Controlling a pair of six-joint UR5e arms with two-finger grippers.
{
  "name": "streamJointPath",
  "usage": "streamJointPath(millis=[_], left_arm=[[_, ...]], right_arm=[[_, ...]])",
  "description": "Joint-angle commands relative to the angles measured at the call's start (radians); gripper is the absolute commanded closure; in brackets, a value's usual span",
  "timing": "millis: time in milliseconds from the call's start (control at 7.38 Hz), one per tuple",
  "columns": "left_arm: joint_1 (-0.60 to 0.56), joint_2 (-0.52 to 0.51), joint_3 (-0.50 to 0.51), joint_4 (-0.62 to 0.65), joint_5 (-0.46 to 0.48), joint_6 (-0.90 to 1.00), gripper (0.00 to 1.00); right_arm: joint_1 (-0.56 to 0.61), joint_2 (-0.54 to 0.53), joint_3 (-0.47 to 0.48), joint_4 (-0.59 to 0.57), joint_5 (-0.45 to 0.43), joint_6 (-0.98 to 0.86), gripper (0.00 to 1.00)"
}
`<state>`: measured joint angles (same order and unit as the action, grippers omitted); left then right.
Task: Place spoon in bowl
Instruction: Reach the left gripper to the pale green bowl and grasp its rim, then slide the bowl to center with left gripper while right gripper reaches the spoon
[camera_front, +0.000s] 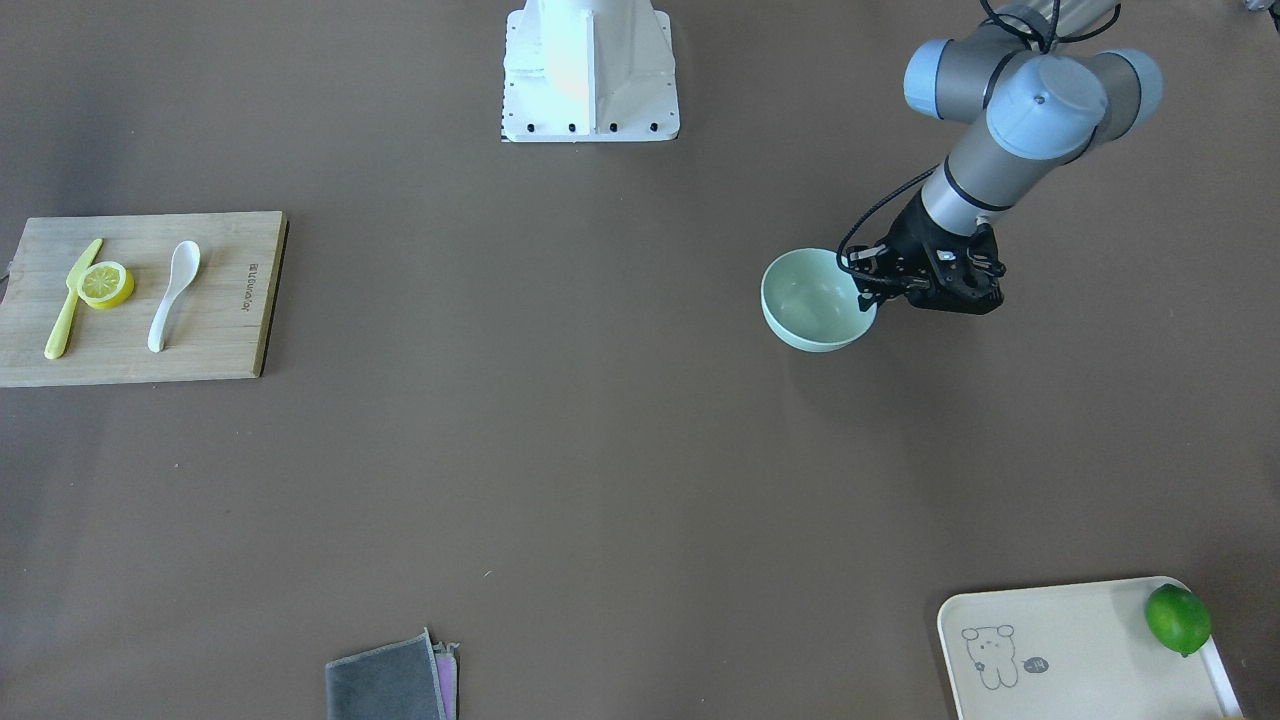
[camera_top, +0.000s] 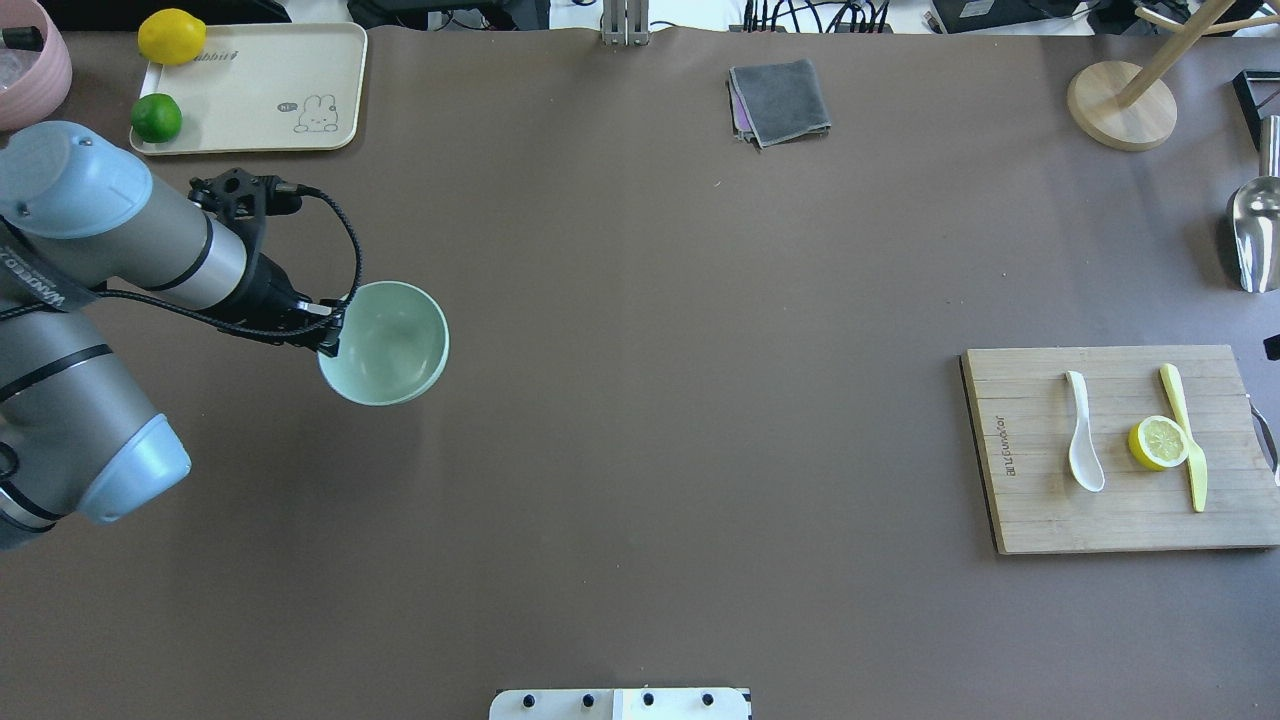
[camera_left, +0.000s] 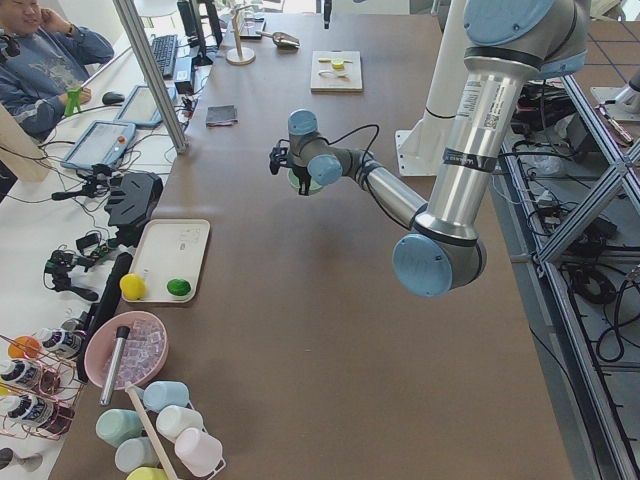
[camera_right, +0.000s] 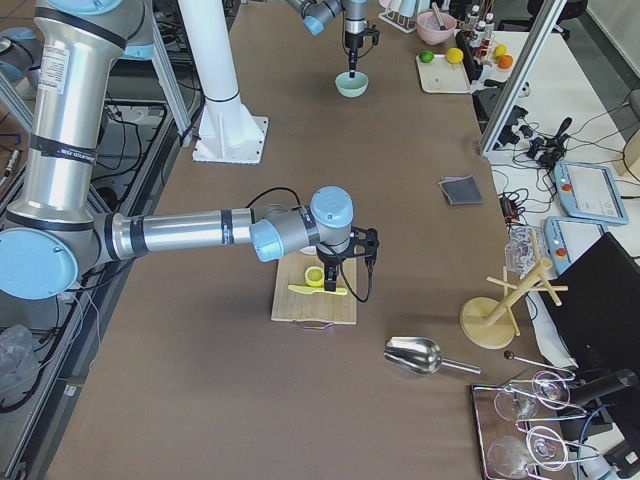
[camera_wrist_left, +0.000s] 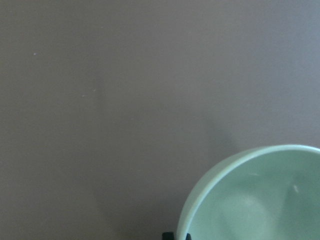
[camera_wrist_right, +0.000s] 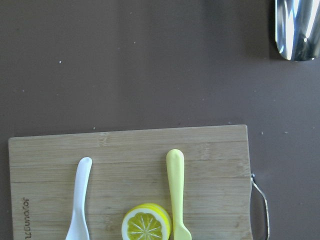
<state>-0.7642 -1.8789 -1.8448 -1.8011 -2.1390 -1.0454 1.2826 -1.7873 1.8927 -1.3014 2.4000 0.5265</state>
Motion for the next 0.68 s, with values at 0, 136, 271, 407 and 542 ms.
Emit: streamJointPath(millis=[0, 136, 271, 407, 542], left_arm=[[0.144, -0.160, -0.002, 0.125, 0.086, -0.123, 1.00], [0.216, -0.260, 0.008, 0.240, 0.179, -0.125, 1.00], [0.258, -0.316, 0.012, 0.290, 0.206, -0.131, 1.00], [0.278, -0.365, 0.065, 0.286, 0.208, -0.155, 1.00], [0.278, -0.412, 0.134, 0.279, 0.206, -0.154, 1.00]], right_arm=[[-0.170, 0.005, 0.038, 0.066, -0.077, 0.241, 0.05], [-0.233, 0.005, 0.036, 0.127, -0.105, 0.345, 0.06], [-0.265, 0.008, 0.031, 0.131, -0.107, 0.365, 0.06], [-0.281, 0.047, 0.001, 0.131, -0.107, 0.372, 0.06], [-0.302, 0.077, -0.026, 0.131, -0.107, 0.403, 0.08]])
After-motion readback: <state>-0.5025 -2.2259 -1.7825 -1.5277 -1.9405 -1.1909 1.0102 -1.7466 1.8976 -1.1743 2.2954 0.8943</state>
